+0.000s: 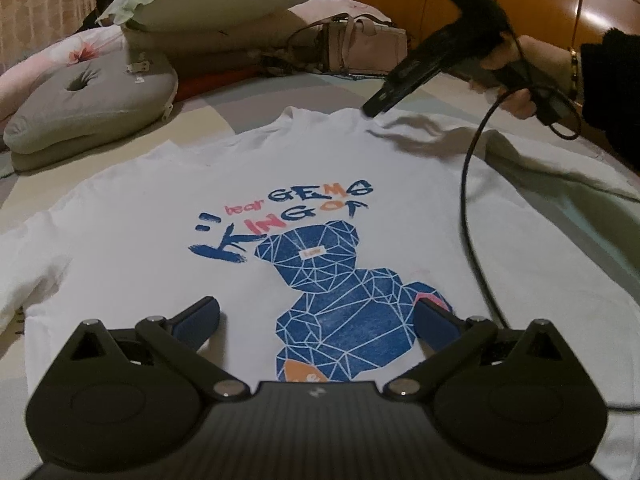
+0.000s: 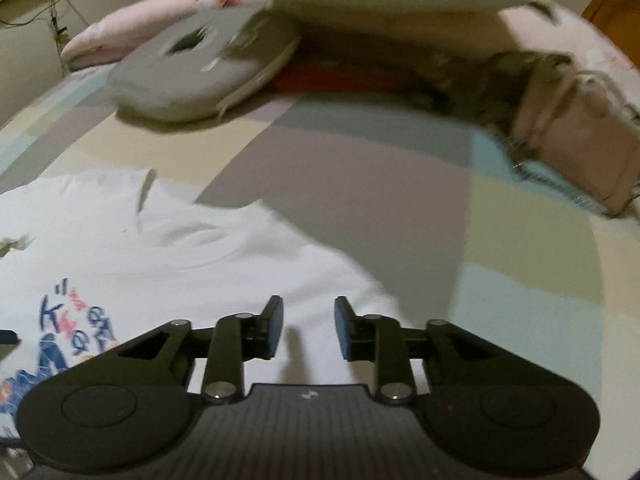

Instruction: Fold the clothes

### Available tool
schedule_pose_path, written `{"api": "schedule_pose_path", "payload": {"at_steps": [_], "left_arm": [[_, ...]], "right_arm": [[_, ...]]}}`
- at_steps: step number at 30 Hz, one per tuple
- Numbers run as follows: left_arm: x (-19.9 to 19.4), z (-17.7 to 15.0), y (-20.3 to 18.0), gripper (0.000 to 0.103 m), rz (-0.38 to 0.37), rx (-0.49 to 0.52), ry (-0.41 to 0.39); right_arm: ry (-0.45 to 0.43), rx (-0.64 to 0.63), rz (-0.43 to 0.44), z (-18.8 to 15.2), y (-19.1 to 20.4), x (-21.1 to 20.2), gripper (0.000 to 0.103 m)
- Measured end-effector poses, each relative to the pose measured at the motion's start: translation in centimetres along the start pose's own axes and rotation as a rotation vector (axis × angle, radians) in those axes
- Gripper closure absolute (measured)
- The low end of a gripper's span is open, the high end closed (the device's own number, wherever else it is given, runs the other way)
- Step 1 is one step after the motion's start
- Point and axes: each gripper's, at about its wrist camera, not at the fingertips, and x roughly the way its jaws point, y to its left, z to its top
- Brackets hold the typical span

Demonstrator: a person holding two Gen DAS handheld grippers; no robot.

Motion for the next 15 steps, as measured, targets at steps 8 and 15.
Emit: {"api": "schedule_pose_path", "payload": {"at_steps": [8,15], "left_arm": [[-0.1,0.0,1.3,0.001,0.015,-0.035,0.007],[-1.1,0.3,1.9,0.001,0.003,-0.053,-0.020]], "right_arm": [[-0.075,-0.011,-0.148,2.6,2.7,4.5,0.045],[-0.048,-0.062,-0.105,3.1,4.8,2.5,0.041]]}}
